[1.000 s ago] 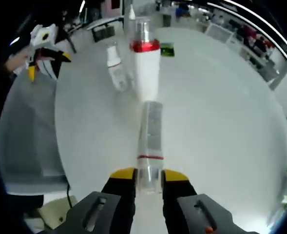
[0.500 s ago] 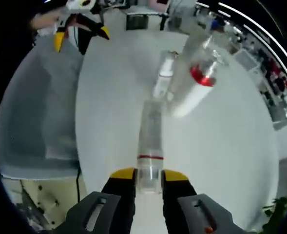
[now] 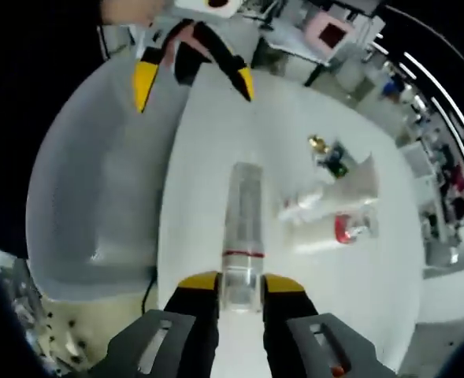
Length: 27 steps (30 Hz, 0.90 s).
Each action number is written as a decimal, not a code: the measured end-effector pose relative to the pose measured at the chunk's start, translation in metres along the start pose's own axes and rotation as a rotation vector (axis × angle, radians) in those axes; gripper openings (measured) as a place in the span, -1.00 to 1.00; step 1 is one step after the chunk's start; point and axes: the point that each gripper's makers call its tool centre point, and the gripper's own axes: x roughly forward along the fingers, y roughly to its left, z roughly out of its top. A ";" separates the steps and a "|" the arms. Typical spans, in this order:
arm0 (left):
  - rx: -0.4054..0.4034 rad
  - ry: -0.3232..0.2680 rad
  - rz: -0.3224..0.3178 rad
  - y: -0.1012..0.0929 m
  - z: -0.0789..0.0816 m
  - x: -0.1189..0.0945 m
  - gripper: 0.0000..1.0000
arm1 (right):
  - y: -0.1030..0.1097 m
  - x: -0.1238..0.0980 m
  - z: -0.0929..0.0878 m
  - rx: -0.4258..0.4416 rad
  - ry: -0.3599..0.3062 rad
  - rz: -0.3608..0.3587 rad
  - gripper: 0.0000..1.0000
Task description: Arrange the skincare products in the storage area until every visible bottle or jar stands upright without overlapping.
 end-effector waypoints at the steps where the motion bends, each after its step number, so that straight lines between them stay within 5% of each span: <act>1: 0.013 -0.003 -0.003 -0.002 0.003 0.000 0.63 | 0.002 -0.003 0.004 -0.021 0.001 0.007 -0.77; 11: 0.087 -0.055 -0.078 -0.030 0.024 0.001 0.45 | 0.024 -0.027 0.042 -0.220 0.053 0.067 -0.77; 27: 0.135 -0.162 -0.104 -0.044 0.047 -0.002 0.03 | 0.016 -0.044 0.086 -0.341 0.043 0.062 -0.77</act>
